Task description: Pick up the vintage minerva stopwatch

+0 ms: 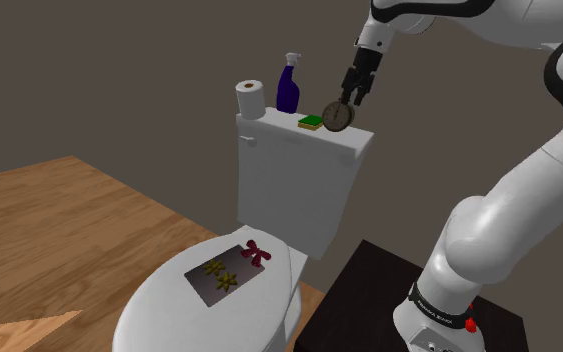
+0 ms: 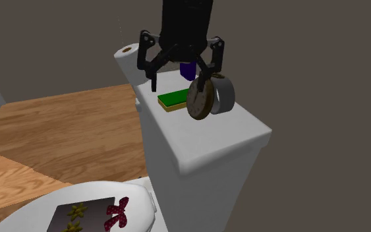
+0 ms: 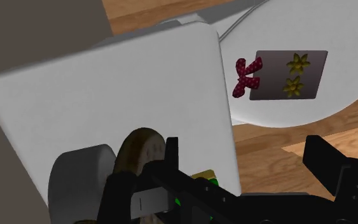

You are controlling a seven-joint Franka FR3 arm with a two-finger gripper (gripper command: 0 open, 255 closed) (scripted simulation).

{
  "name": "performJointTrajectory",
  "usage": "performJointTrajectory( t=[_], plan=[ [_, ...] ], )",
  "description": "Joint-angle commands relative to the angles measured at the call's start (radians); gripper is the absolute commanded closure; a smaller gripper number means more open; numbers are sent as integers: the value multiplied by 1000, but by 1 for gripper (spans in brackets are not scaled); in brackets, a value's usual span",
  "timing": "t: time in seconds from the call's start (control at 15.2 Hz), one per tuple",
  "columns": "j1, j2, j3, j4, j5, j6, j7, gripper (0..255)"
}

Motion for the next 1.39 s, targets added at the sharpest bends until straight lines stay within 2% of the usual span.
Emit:
performJointTrajectory(
  t=[0.0,0.33,0.53,0.59,1.06,1.19,1.25,1.32],
  plan=[
    [-1,85,-44,101,27,-18,-48,0],
    [-35,295,-146,358,129,-91,-170,0],
    [-92,451,-202,555,230,-165,-246,0],
    [-105,473,-205,583,244,-176,-255,0],
    [-78,407,-189,402,201,-47,-250,0],
    [-78,407,-188,402,201,-46,-250,0],
    [-79,408,-189,403,201,-48,-251,255],
    [-79,407,-189,403,201,-47,-251,255]
  ],
)
